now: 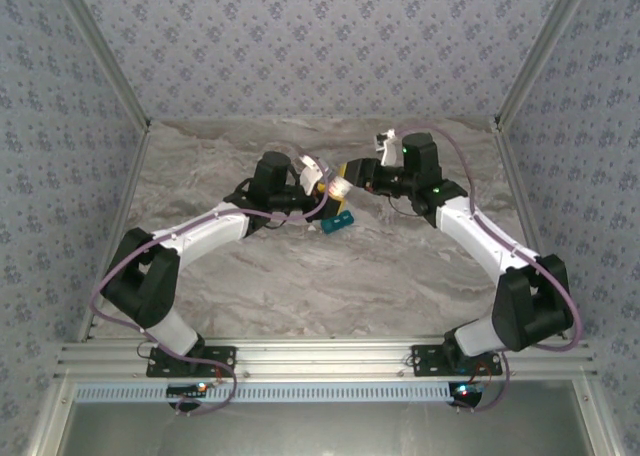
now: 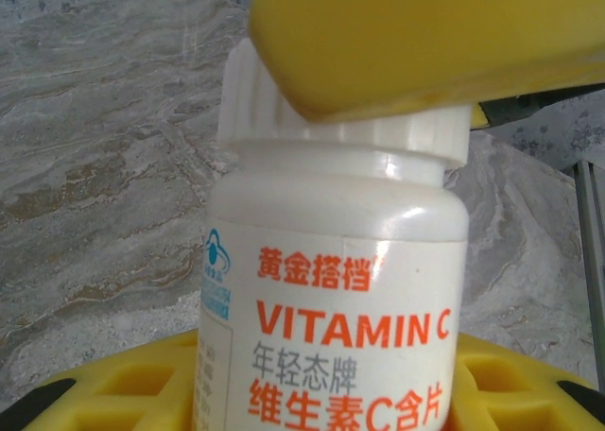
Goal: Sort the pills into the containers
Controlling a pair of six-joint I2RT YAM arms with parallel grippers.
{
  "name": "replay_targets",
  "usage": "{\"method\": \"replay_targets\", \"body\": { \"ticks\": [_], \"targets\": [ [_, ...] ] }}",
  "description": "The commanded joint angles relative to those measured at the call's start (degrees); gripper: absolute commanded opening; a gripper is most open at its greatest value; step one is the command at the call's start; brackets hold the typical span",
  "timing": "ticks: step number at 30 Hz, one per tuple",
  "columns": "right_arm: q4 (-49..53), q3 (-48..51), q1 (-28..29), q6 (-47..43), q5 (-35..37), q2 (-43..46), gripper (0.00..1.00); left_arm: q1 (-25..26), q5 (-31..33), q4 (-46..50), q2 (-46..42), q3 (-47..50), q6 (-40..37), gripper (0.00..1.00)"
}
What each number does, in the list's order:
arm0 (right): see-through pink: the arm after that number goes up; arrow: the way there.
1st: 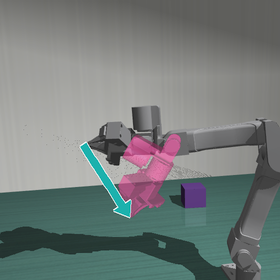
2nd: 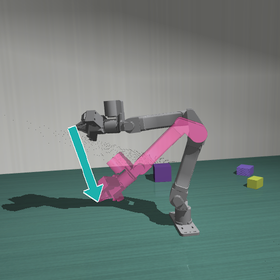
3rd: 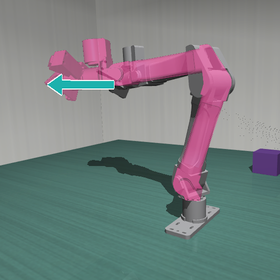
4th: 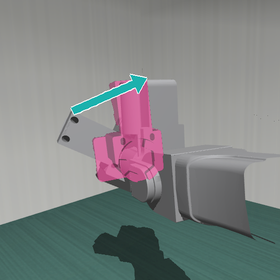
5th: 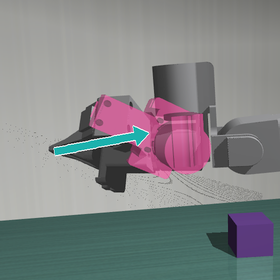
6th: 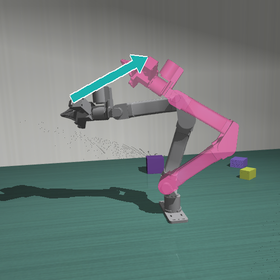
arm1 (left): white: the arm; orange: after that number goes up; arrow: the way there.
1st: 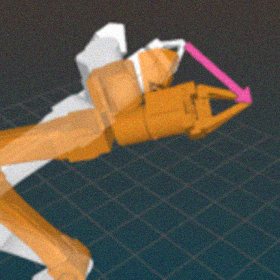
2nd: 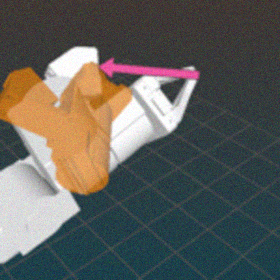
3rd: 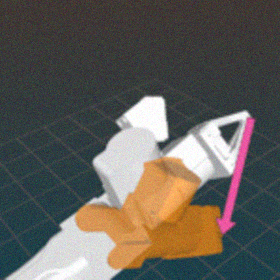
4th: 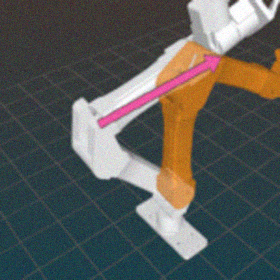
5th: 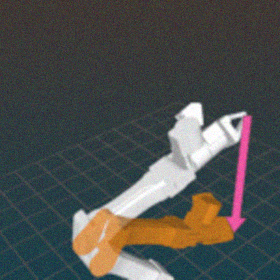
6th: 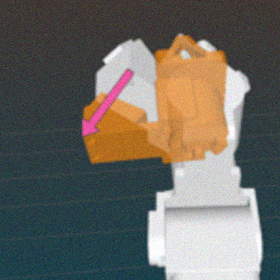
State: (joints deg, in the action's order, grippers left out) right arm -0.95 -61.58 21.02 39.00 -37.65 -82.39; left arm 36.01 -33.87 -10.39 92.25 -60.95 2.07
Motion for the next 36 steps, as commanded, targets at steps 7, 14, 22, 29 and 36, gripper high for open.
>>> {"method": "replay_targets", "body": {
  "ticks": [7,14,22,29,36],
  "targets": [
    [-0.37,3.14,-2.31,-11.94,-7.00,-0.01,0.58,-0.31,-2.08,-3.04,-3.48,-1.29,0.29,0.00],
    [2.34,4.41,-2.99,-11.93,-6.89,3.35,0.71,-0.37,-2.00,-2.77,-3.89,-1.05,0.13,0.00],
    [-2.06,6.12,-3.97,-4.05,-5.46,8.22,0.75,-0.44,-1.84,-2.64,-3.91,-0.88,-0.05,0.00],
    [-0.93,2.96,-3.08,2.30,0.95,6.59,0.73,-0.42,-1.85,-1.91,-3.38,-1.28,-0.32,0.00],
    [-0.50,-0.06,-0.90,2.32,1.96,3.79,0.71,-0.34,-1.92,-1.78,-3.10,-1.45,-0.15,0.00]
  ]
}}
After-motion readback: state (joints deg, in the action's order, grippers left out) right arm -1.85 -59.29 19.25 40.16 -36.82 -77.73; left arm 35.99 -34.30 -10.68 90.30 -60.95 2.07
